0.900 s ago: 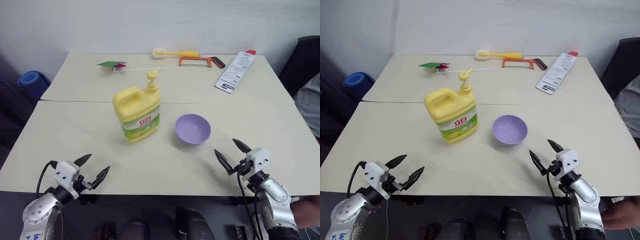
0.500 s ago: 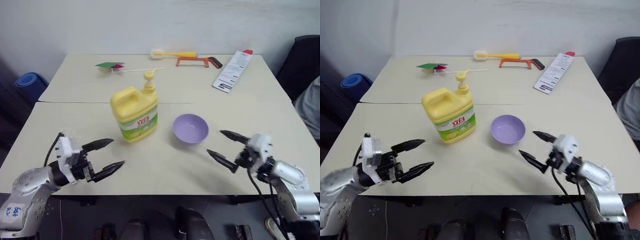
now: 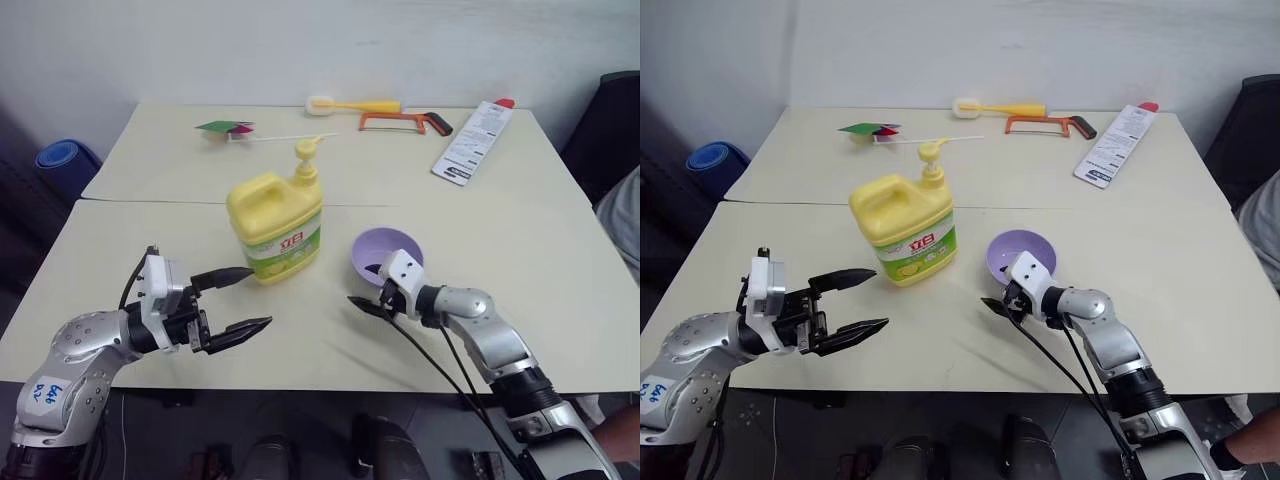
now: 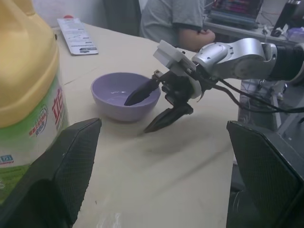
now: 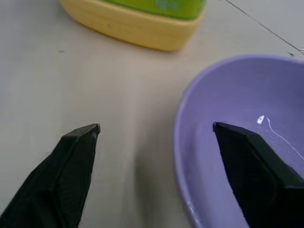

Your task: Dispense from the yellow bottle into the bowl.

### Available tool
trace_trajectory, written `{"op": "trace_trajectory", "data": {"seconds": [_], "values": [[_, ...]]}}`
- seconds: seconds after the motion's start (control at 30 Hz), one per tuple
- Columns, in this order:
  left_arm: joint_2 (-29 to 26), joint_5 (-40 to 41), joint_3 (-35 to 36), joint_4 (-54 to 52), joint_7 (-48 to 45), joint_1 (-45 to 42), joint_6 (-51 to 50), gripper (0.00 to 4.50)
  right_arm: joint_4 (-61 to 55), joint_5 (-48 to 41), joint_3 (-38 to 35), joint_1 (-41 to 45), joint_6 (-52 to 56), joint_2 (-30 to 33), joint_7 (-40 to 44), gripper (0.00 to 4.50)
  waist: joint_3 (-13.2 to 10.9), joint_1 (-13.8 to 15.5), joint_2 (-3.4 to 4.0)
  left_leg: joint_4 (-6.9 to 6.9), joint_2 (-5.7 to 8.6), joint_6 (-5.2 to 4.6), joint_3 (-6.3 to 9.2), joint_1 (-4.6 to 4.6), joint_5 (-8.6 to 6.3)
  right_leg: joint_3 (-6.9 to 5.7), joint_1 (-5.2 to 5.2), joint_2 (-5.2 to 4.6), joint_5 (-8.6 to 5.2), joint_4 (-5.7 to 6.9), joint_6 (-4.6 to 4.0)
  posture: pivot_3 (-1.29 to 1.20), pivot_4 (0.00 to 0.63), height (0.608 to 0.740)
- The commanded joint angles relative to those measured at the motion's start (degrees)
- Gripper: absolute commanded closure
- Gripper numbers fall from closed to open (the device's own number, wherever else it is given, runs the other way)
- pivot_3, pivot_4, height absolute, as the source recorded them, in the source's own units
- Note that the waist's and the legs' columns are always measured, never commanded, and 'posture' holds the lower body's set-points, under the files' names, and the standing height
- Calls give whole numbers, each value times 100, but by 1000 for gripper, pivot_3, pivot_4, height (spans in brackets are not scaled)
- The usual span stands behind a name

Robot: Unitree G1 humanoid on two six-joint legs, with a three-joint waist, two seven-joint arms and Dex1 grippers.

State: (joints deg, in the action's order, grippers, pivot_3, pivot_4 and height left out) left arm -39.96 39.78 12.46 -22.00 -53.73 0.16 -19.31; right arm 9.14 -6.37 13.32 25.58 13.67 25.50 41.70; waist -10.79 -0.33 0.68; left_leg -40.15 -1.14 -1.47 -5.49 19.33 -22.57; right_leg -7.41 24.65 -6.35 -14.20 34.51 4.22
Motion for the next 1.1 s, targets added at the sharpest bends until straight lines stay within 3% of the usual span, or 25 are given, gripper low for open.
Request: {"op": "trace_trajectory", "data": {"seconds": [0.03,0.27,0.4,0.57,0.7,0.93,1.1], "values": [[35,80,179,-255,106,43,-7,0,-29,22,-95,119,-152,-73,39,1885,0,-4,0,0,-2,1,0,-2,0,1,0,0,0,2,0,0,150,740],[-159,662,541,-417,250,-231,-578,0,-8,283,36,228,-526,250,507,4371,0,5,0,0,-9,10,3,-1,4,4,0,0,0,3,-1,0,150,740],[-358,1354,762,-494,412,-750,-1101,0,-109,156,-155,525,-694,465,891,4444,-2,1,-2,0,-8,10,3,0,5,4,1,0,0,3,-1,0,150,740],[-395,2071,798,1,1042,-2373,-1671,1132,147,30,-445,1558,-733,741,1290,4500,-16,3,-4,-10,-4,11,9,1,11,3,1,0,0,15,0,0,150,740],[-268,1319,86,784,1051,-3577,-1634,2277,666,53,-369,2291,-790,598,1540,4500,-16,3,-6,-4,1,13,7,-5,12,-12,-3,14,0,15,0,0,150,740],[637,-241,-898,2726,1079,-5413,-854,4332,2153,363,-227,3413,-1371,67,1583,4500,-17,-8,-8,-2,28,6,-1,11,19,-27,9,24,7,8,13,0,150,740],[1015,-971,-1022,3680,1253,-6047,-426,4427,2814,459,-209,3847,-1622,-216,1651,4500,-17,-115,-8,1,26,13,0,56,22,-30,57,36,7,5,13,0,150,740]]}}
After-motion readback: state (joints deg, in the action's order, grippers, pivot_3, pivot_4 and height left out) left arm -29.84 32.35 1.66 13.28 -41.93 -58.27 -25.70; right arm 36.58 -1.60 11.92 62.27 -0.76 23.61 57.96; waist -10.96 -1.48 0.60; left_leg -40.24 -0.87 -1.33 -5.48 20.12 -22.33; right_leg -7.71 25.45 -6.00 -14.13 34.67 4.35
